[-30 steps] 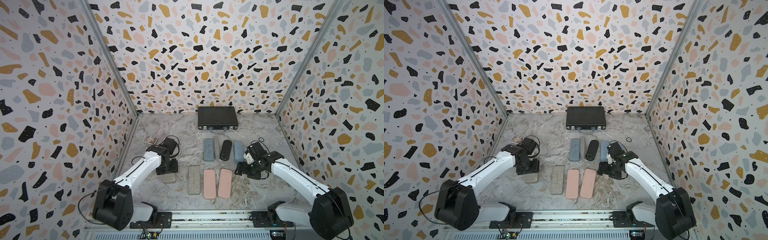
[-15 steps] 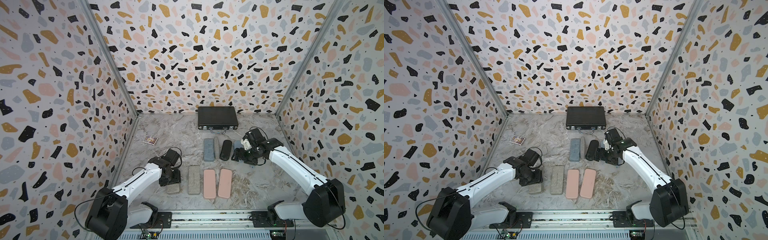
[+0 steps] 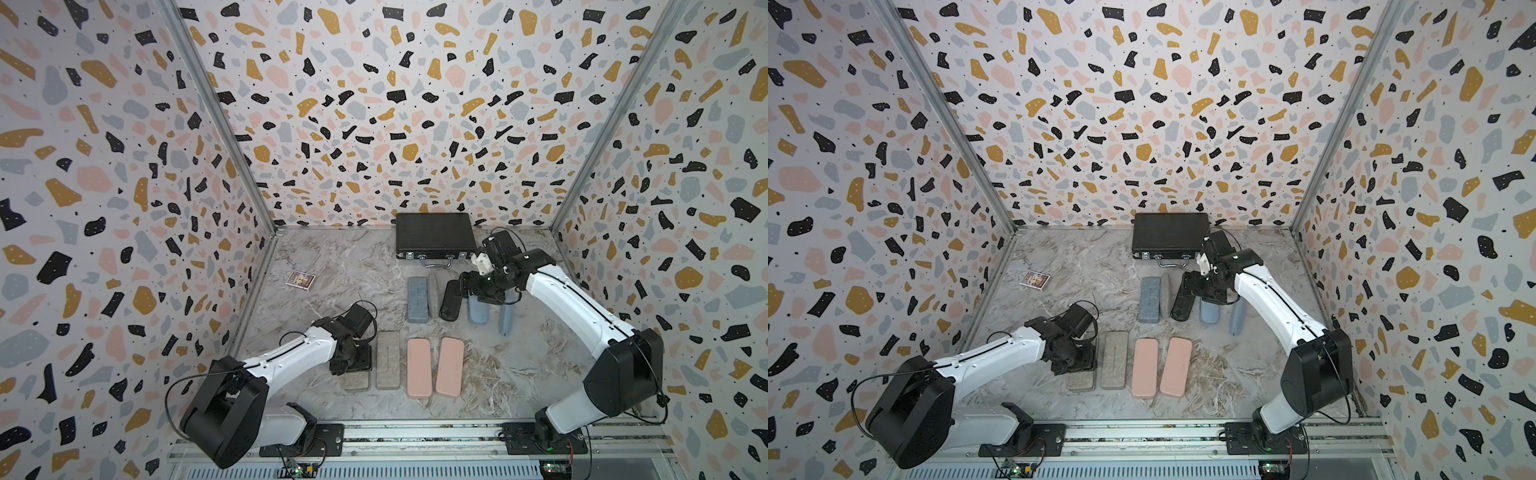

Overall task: Close the glasses case
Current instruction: Place the glasses case at the center of the board.

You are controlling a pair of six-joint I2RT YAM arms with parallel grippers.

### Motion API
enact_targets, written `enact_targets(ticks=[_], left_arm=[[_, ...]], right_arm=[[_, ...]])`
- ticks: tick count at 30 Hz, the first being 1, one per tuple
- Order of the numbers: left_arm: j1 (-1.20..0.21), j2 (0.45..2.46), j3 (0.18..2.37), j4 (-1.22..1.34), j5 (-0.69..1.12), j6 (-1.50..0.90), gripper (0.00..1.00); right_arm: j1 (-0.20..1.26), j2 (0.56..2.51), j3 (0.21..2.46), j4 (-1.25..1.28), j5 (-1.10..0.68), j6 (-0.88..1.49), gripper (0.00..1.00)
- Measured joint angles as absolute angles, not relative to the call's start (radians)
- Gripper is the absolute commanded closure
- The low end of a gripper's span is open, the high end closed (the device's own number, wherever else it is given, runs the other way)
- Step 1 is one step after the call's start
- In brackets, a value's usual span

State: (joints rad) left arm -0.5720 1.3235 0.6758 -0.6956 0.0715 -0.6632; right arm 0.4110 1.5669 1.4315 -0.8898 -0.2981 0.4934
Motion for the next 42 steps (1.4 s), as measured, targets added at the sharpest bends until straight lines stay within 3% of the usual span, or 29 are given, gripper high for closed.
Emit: enact_targets(ticks=[13, 22, 42], left_arm=[[-0.613, 1.321, 0.662, -0.659, 0.081, -0.696, 0.33], [-0.620, 1.321, 0.660, -0.656, 0.091, -0.696, 0.21], [-0.624, 1.156, 0.664, -0.765, 0.048, -0.703, 0.15]], right_arm=[[0.529, 1.808, 1.785, -0.960, -0.297, 0.459, 0.16], [0.598, 1.967, 1.968, -1.002, -0.288, 0.449, 0.16], [0.666, 2.186, 2.065, -1.026, -0.268, 0.422, 0.17]])
